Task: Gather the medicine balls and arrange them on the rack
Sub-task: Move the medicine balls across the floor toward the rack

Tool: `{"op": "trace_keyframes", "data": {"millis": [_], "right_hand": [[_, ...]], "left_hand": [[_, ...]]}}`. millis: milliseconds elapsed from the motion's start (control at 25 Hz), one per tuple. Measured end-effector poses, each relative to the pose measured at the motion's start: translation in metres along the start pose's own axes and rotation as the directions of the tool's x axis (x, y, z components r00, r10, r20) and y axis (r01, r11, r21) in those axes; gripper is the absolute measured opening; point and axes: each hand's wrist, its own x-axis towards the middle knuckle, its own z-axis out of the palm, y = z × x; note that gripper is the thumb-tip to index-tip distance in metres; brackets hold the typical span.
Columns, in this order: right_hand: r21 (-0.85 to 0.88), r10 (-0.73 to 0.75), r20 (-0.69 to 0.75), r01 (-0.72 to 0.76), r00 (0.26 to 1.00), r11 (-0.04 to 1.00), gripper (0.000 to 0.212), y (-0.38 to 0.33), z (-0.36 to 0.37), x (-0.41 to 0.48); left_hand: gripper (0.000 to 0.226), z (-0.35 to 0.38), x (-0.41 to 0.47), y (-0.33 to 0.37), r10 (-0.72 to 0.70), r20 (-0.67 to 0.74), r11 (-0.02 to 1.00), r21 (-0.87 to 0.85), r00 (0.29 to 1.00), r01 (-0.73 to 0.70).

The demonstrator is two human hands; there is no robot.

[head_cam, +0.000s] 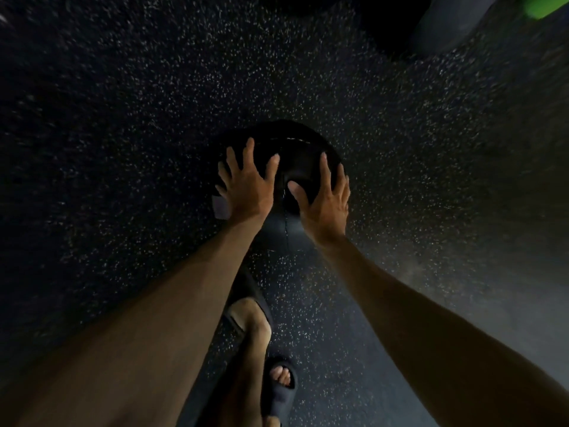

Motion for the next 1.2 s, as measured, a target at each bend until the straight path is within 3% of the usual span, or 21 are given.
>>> {"op": "trace_keyframes", "data": {"millis": [160,240,360,520,720,800,960,1080,1200], "right_hand": [[-0.034,0.088,0.031,-0.087,0.996,0.996,0.087,-0.044,-0.008,0.052],[-0.057,0.112,0.05,-0.109,0.992,0.992,0.088,-0.063,-0.007,0.074],[-0.033,0.049,0.026,-0.048,0.998,0.998,0.081,-0.077,-0.012,0.086],[-0.053,-0.244,0.005,0.244,0.97,0.968,0.072,-0.056,-0.019,0.07],[0.001,-0.144,-0.055,0.144,0.988,0.99,0.069,-0.098,-0.006,0.113],[-0.027,-0.118,-0.042,0.117,0.992,0.993,0.068,-0.118,-0.008,0.14],[-0.029,-0.043,0.04,0.045,0.998,0.999,0.076,-0.165,-0.021,0.197],[0.119,-0.119,-0.087,0.129,0.989,0.984,0.064,-0.183,-0.022,0.203],[0.114,-0.143,-0.128,0.158,0.981,0.981,0.061,-0.166,-0.009,0.176]], "left_hand": [[0.074,0.0,-0.009,-0.018,0.294,-0.073,0.948,0.146,0.953,-0.281],[0.084,0.001,-0.013,-0.03,0.353,-0.058,0.912,0.246,0.934,-0.329],[0.089,-0.008,0.011,-0.024,0.303,-0.037,0.932,0.219,0.952,-0.288],[0.084,-0.033,0.069,-0.003,0.175,0.018,0.983,0.052,0.984,-0.176],[0.073,-0.059,0.123,0.026,-0.031,-0.006,0.999,-0.043,1.0,0.03],[0.07,-0.063,0.127,0.035,-0.023,-0.076,0.998,-0.067,0.997,0.018],[0.082,-0.066,0.111,0.032,0.176,-0.121,0.984,0.063,0.977,-0.169],[0.083,-0.079,0.138,0.033,0.088,-0.072,0.994,-0.054,0.993,-0.092],[0.079,-0.103,0.188,0.039,-0.012,0.004,0.994,-0.106,1.0,0.013]]}}
